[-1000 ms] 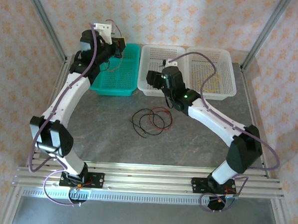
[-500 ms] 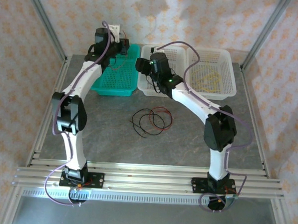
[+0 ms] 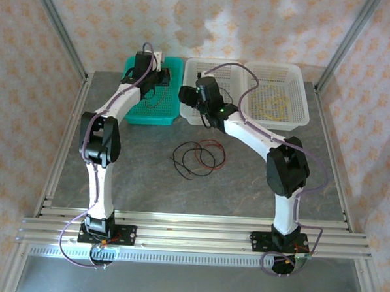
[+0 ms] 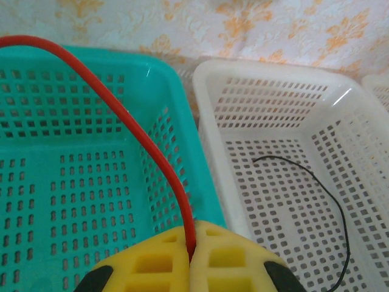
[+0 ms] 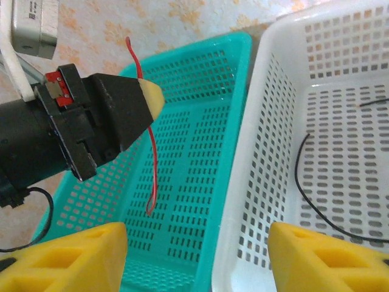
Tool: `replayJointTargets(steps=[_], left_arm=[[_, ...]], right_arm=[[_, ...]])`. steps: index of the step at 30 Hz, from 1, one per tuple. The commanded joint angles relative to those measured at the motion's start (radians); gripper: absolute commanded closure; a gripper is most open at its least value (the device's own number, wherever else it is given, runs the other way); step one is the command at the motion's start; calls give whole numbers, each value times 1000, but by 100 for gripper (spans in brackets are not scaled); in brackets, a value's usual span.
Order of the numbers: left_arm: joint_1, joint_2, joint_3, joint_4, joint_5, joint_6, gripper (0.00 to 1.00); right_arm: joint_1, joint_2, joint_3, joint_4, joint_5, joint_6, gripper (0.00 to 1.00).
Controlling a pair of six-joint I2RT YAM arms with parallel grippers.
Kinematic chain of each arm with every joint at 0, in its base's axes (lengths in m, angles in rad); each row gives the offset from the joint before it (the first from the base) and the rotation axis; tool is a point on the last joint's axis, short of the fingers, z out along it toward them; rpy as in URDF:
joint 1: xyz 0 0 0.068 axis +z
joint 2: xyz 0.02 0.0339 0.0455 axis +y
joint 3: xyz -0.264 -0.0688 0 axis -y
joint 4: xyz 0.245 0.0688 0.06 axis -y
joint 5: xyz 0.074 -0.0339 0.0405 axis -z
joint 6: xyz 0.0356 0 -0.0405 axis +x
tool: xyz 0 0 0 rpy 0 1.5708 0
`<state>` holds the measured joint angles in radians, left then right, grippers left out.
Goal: Untangle the cables
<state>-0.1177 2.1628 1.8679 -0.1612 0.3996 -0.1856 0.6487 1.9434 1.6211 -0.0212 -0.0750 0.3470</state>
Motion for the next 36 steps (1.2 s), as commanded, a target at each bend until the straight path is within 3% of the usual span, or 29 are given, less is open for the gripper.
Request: replayJointTargets(steps=[1,7,10,21,30,36], left_arm=[[-10,-8,-29,-13,-34,-15,83],[-18,-58,-33,-28,-46,-17,44],[-35,-120,-66,-21,-61,-12,35],[-133,-477,-418,103,-91,-12,33],[-246,-771,-816,252,-141,-84,35],[-363,-882,-1059,356,-238,-226,38]], right_arm=[[-5,-81,-31,27,34,4,38],[-6,-153,-91,31,60,-15,37],[-5,-209,-146,39,79,-26,37],[-4,-428,-420,4,122,-30,36],[-4,-568,-641,-147,187,96,56],[10,-587,-733,-191,132,66,65]])
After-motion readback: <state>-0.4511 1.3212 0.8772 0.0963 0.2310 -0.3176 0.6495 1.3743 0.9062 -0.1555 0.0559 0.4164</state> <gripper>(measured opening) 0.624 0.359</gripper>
